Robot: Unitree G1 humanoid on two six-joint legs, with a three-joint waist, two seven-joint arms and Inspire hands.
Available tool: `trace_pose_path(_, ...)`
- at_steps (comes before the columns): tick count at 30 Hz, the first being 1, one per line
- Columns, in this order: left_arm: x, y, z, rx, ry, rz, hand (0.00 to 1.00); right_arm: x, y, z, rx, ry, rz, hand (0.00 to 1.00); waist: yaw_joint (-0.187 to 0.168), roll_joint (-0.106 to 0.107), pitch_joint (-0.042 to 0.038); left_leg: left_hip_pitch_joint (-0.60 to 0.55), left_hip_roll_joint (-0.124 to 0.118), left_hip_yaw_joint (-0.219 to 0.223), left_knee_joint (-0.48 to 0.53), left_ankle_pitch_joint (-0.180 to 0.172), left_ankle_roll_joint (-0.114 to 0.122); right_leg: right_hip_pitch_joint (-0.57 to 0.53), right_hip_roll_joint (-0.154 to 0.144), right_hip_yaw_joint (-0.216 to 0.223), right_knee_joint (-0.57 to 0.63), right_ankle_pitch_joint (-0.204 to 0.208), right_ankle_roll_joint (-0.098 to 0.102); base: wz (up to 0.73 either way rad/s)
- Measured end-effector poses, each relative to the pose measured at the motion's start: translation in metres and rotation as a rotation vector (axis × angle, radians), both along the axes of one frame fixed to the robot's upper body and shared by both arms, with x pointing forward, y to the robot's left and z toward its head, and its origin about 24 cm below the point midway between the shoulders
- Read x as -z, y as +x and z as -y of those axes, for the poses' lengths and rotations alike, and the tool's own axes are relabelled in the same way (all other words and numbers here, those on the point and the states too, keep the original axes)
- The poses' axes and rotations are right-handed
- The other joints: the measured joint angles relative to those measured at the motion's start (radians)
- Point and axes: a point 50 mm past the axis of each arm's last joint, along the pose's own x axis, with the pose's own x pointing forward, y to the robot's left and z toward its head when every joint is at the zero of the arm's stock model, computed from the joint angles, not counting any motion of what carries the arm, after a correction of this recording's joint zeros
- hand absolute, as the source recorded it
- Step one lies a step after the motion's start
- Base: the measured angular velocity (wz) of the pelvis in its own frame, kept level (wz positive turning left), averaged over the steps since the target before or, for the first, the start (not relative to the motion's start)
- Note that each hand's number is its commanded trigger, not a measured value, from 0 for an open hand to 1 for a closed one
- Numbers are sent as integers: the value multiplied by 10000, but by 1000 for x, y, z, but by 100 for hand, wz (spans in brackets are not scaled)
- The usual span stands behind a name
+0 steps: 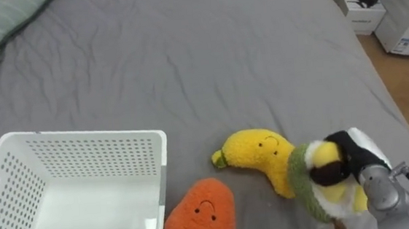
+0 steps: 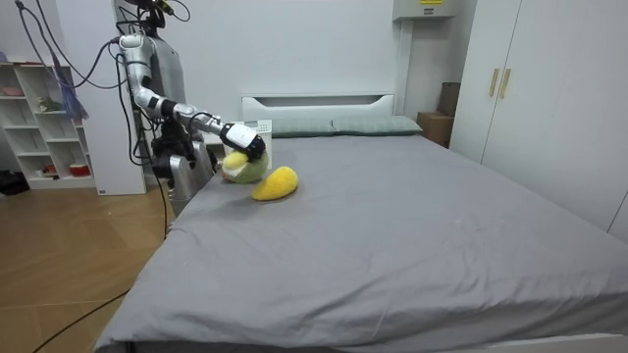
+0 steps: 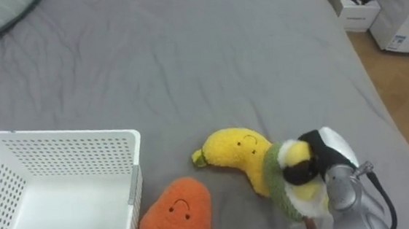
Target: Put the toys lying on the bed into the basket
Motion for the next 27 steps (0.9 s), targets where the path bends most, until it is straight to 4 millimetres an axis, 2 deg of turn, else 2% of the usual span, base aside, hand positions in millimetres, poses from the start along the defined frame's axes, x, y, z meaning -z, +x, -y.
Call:
trace_pose_path(6, 0, -3, 0, 13, 23, 57, 0, -48, 15, -16, -724, 22, 2142, 100, -60, -6, -15, -77, 3, 0, 2, 13, 4, -62, 6, -11, 7, 1, 0, 0)
trace_pose_path(8, 0, -2, 0, 25, 30, 120, 0, -56, 17, -19, -835, 101, 2496, 100, 21, -6, -18, -68, 3, -5, -11, 13, 4, -44, 4, -6, 8, 1, 0, 0)
trace_pose_path(16, 0, 0, 2, -36, -39, 298, 0, -72, 32, -34, -1481, 449, 3036, 100, 332, 11, -8, -55, 4, -43, -23, 28, 1, -33, 0, -20, 48, 1, 0, 1)
trace_pose_path(19, 0, -1, 2, -103, -26, 287, 0, -79, 40, -47, -2137, 463, 2965, 100, 415, -85, 51, -111, -1, -147, -20, 47, -19, -61, 2, -122, 48, 1, 0, 9)
trace_pose_path(21, 0, 1, 2, -38, -43, 326, 0, -83, 45, -50, -2363, 360, 2832, 100, 642, -198, 34, -261, -28, -317, 7, 64, -29, -112, 10, -289, 14, 1, 0, 17)
trace_pose_path(27, 1, 0, 6, -73, -195, 305, 0, -103, 61, -71, -3207, 588, 3172, 100, 1143, -202, 42, -401, -120, -789, 68, 137, -21, -65, -75, -809, -45, 1, 0, 22)
